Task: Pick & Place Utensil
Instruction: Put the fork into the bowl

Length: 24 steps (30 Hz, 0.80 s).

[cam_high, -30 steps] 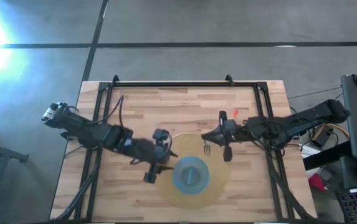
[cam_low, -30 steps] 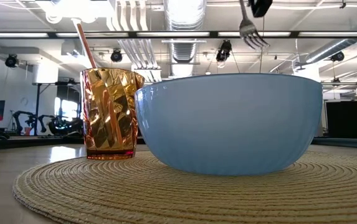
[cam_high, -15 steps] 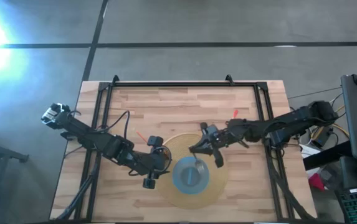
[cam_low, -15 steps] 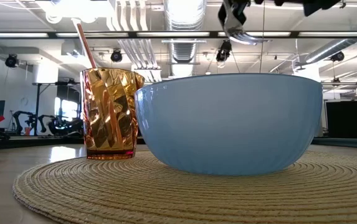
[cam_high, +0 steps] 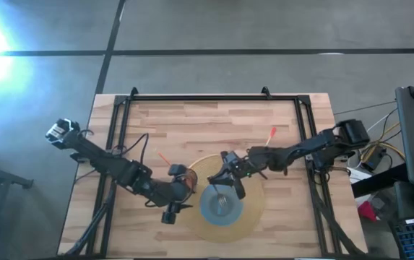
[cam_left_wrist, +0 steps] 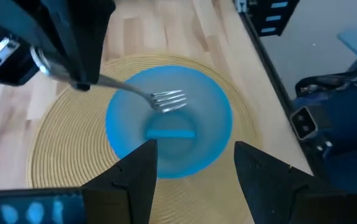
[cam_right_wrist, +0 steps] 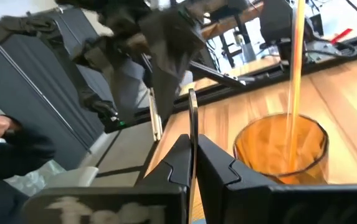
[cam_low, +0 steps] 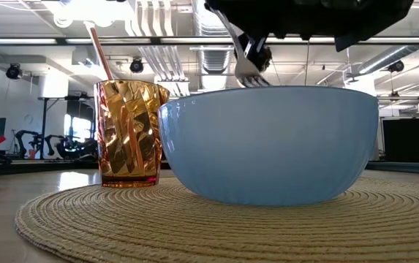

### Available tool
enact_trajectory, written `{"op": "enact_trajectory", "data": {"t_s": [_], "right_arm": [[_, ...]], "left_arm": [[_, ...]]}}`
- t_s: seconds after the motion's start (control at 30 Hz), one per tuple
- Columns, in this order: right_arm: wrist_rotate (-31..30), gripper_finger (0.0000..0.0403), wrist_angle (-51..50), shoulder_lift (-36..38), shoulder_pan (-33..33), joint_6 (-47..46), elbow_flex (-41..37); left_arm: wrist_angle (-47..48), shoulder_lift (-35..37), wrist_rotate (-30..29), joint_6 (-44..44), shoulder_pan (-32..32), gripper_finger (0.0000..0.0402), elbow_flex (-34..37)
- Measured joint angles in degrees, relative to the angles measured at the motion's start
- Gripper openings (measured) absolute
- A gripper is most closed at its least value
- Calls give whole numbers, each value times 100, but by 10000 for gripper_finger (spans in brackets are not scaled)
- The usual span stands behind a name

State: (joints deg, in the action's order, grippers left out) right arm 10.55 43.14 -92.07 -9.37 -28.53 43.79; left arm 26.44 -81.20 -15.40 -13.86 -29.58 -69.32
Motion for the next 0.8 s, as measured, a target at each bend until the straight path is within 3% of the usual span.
{"op": "enact_trajectory", "data": {"t_s": [0.3, 0.57, 0.8], "right_arm": [[-194, 8, 311, -513, 31, -147, 0], [-317, 8, 349, -715, 76, -280, 1], [-323, 8, 379, -915, 76, -287, 1]], "left_arm": [[-544, 486, -8, -24, -145, 204, 667], [-1907, 899, 17, 8, -143, 204, 1642], [-3125, 903, 142, 396, -143, 204, 2020]]}}
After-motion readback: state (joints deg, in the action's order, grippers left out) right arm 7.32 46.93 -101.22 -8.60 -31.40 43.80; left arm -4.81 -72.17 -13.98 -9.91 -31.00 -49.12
